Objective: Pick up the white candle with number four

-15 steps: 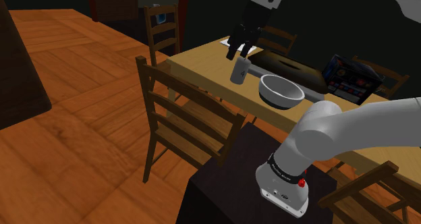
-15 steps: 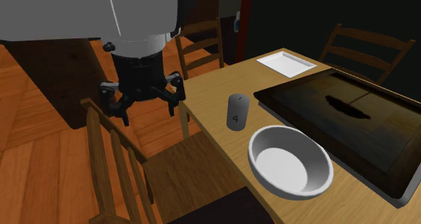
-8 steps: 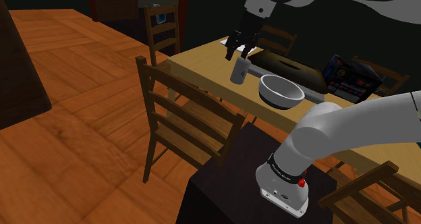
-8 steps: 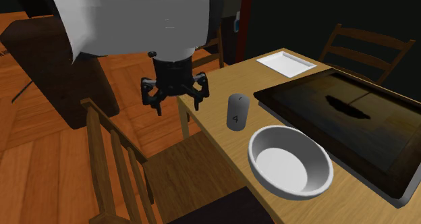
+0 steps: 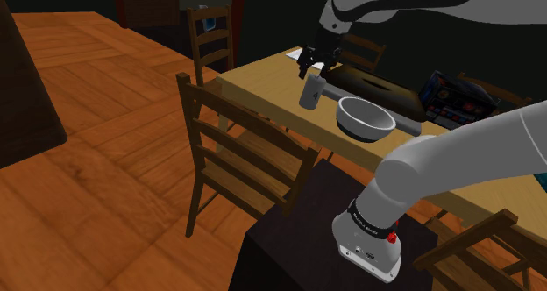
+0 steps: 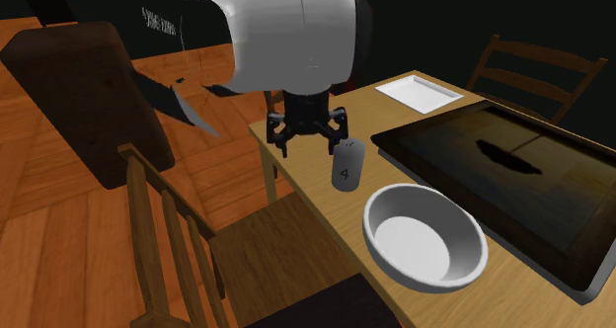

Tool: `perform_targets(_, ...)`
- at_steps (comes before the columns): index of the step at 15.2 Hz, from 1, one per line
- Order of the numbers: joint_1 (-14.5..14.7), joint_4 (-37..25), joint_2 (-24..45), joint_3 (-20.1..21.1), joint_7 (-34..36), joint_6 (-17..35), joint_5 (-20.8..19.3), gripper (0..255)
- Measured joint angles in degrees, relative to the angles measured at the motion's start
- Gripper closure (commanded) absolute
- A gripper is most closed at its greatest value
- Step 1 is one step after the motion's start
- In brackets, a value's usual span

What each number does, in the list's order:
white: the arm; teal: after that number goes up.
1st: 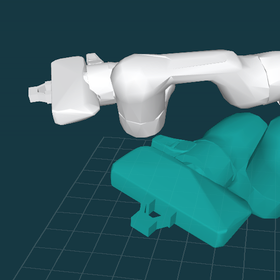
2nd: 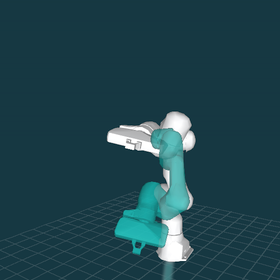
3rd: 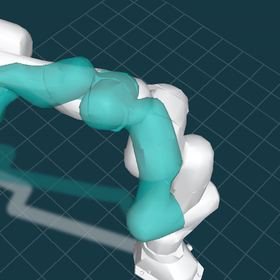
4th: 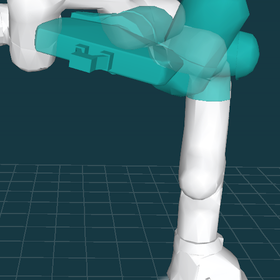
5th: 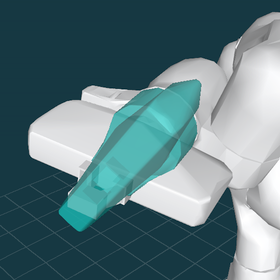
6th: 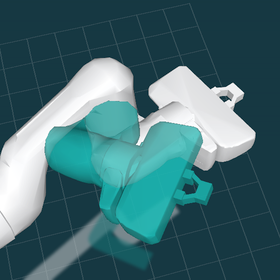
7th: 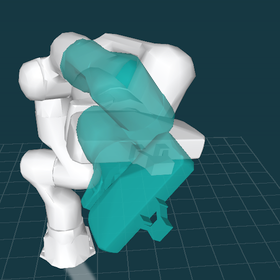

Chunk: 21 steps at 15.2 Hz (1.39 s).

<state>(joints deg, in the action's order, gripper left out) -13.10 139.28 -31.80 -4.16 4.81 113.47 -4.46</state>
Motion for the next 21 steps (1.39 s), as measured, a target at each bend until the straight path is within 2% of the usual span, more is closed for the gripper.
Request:
perform_targets(8, -6.4, -2.9, 8.9, -3.4, 3.8, 7.5, -5.4, 0)
perform_targets(16, -7.4, 0.7, 11.2, -4.1, 4.9, 13.5, -6.5, 0)
perform_targets(17, -7.4, 0.9, 11.4, -4.1, 4.9, 13.9, -6.6, 255)
perform_targets(21, -7.4, 1.1, 11.4, -4.1, 5.0, 14.3, -6.6, 255)
